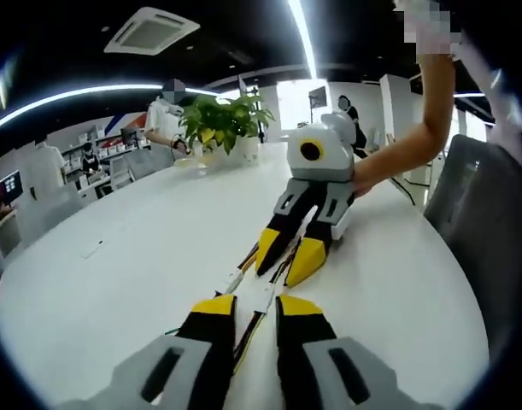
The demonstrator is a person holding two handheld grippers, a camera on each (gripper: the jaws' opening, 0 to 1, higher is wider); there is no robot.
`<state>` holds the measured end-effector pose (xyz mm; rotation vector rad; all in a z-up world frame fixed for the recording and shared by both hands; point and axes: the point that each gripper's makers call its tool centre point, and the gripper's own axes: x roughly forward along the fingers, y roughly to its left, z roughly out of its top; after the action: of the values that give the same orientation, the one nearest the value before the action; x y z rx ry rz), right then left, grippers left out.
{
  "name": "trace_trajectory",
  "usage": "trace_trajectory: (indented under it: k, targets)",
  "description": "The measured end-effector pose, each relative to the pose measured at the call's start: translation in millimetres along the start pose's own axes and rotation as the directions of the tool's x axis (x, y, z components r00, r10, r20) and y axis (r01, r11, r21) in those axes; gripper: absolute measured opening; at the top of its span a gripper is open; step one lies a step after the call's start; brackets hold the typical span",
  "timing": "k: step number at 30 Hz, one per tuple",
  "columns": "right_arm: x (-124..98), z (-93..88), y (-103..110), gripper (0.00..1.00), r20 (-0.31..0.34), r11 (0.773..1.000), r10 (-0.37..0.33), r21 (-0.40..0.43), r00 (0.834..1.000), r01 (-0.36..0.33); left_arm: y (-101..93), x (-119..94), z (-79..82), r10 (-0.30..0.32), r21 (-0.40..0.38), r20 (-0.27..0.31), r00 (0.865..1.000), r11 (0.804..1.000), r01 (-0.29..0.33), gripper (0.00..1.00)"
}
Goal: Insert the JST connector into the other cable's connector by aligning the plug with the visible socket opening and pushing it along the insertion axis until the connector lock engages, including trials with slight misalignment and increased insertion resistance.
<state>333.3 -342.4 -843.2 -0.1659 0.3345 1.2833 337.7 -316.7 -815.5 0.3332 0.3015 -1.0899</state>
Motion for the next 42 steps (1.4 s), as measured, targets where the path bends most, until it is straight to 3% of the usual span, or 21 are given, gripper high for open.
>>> trace_trajectory:
  k: [3,5,8,16,19,23,28,34,39,42]
  targets:
    - [-5,6.6,1,0.2,0.011,1.0,-0.018,0.01,1.0,0.018,2.1,-3,1.5,0.016,-0.023,-0.001,1.0,1.0,-0.016,0.19]
    - [-11,20.3,3,0.21,0.041,0.999,-0.049,-0.012,0.998,0.05,10.3,-8,0.2,0.079,-0.085,-0.016,0.997,0.993,-0.08,0.27]
    - [-16,30.2,2,0.23,0.058,0.998,-0.065,0.0,0.996,0.065,14.8,-15,4.5,0.103,-0.111,-0.003,0.995,0.988,-0.103,0.36]
    - [-36,58.2,3,0.31,0.1,0.993,-0.118,-0.007,0.988,0.119,13.2,-35,17.7,0.16,-0.07,-0.009,0.987,0.985,-0.161,0.47]
    - [-44,66.6,3,0.38,0.107,0.989,-0.145,0.005,0.984,0.145,13.1,-40,19.7,0.173,-0.077,-0.007,0.985,0.982,-0.173,0.5]
    - [-57,73.7,8,0.46,0.096,0.983,-0.181,0.06,0.979,0.176,1.9,-50,30.3,0.174,-0.082,0.002,0.985,0.981,-0.173,0.53]
    - [-75,79.4,12,0.56,0.084,0.969,-0.24,0.087,0.967,0.233,1.4,-67,37.6,0.234,-0.047,-0.003,0.972,0.971,-0.234,0.66]
    - [-89,87.0,17,0.61,0.081,0.957,-0.281,0.096,0.956,0.273,-1.1,-88,40.3,0.265,-0.079,-0.007,0.964,0.961,-0.265,0.71]
    - [-97,99.0,22,0.65,0.074,0.943,-0.328,0.083,0.942,0.322,-6.7,-101,41.2,0.29,-0.071,-0.044,0.956,0.954,-0.293,0.85]
    - [-101,106.6,28,0.67,0.072,0.942,-0.331,0.081,0.941,0.325,-12.4,-108,45.5,0.296,-0.068,-0.049,0.954,0.952,-0.299,0.86]
